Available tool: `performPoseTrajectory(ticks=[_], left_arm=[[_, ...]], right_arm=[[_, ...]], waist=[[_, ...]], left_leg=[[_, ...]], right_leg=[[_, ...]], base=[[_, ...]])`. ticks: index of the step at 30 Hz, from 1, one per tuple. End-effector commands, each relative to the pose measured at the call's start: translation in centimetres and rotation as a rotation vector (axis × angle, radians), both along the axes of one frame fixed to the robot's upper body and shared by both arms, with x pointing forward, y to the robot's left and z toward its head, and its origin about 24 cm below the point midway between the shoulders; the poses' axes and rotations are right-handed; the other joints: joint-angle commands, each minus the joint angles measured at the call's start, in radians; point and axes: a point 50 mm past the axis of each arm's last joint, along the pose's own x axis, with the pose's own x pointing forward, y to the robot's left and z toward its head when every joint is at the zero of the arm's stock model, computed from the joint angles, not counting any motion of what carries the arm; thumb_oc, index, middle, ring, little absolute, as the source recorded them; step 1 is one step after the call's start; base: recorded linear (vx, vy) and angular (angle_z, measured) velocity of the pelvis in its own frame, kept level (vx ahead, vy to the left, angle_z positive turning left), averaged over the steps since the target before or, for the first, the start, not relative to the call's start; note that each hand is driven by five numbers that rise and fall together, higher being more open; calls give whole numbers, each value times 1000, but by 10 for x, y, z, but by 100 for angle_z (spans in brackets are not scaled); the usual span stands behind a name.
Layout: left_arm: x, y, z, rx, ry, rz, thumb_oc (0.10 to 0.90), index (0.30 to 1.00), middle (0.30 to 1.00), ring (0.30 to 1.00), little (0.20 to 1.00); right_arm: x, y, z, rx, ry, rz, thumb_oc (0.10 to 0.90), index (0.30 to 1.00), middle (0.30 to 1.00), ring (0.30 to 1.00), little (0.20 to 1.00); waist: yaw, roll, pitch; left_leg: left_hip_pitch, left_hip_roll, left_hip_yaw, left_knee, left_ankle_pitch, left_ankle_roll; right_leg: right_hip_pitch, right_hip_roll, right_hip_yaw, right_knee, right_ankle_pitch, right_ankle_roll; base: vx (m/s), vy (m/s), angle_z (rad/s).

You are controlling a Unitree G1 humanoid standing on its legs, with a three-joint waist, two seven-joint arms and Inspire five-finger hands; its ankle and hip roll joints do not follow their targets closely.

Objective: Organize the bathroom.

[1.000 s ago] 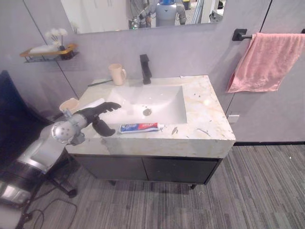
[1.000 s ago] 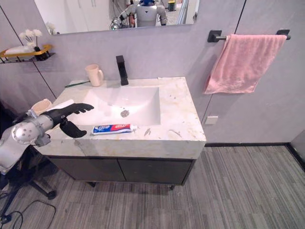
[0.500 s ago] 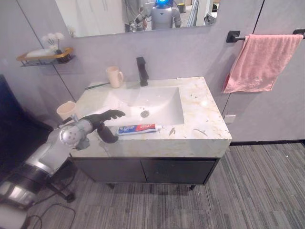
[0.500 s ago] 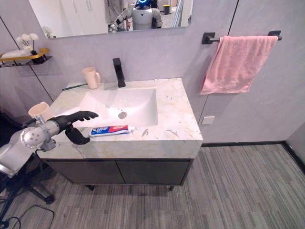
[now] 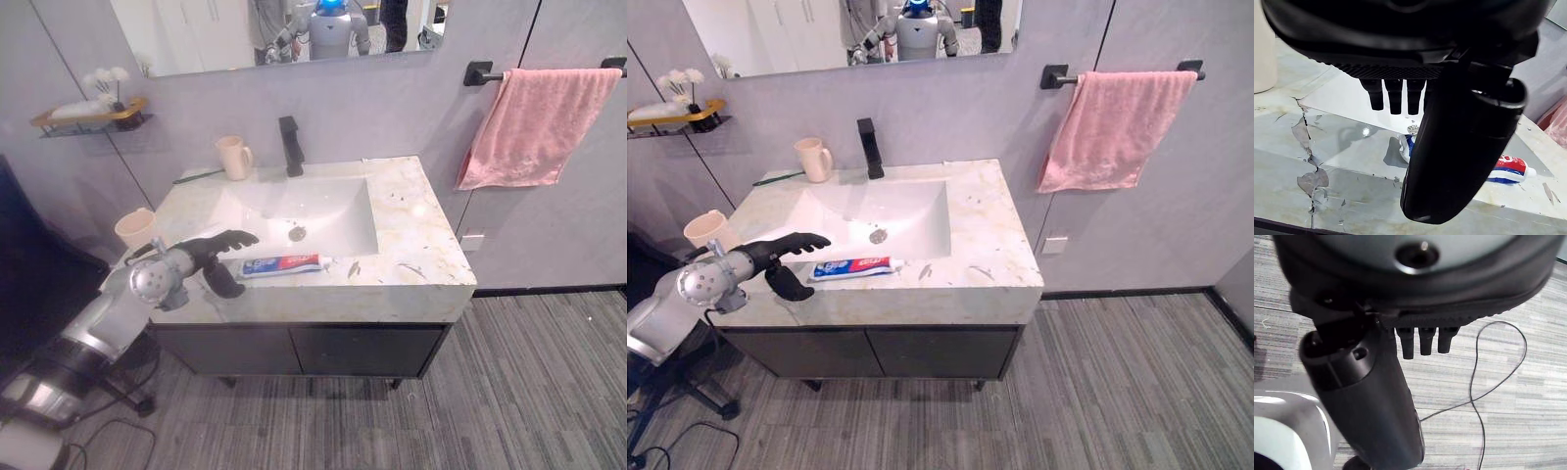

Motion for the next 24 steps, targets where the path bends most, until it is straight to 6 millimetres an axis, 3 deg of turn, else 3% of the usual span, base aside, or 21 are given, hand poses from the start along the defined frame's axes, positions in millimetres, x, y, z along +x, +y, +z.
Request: performPoseTrajectory(ticks=[1,24], left_arm=[[9,9,57,46,-245,29,800,900,900,900,900],[8,-7,62,47,-235,-59,800,900,900,900,900]], right_arm=[[-5,-16,5,-48,65,27,800,900,900,900,900],[-6,-16,5,-43,81,26,800,900,900,900,900]], waist=[[-13,-20,-11],[-22,-20,-15]], left_leg=[[-88,-22,-138,95,-31,46],[-106,-24,-147,97,-25,46]], right_leg=[[0,21,20,75,-25,42],[-4,20,17,67,-21,43]], base=[[0,0,0],[0,0,0]])
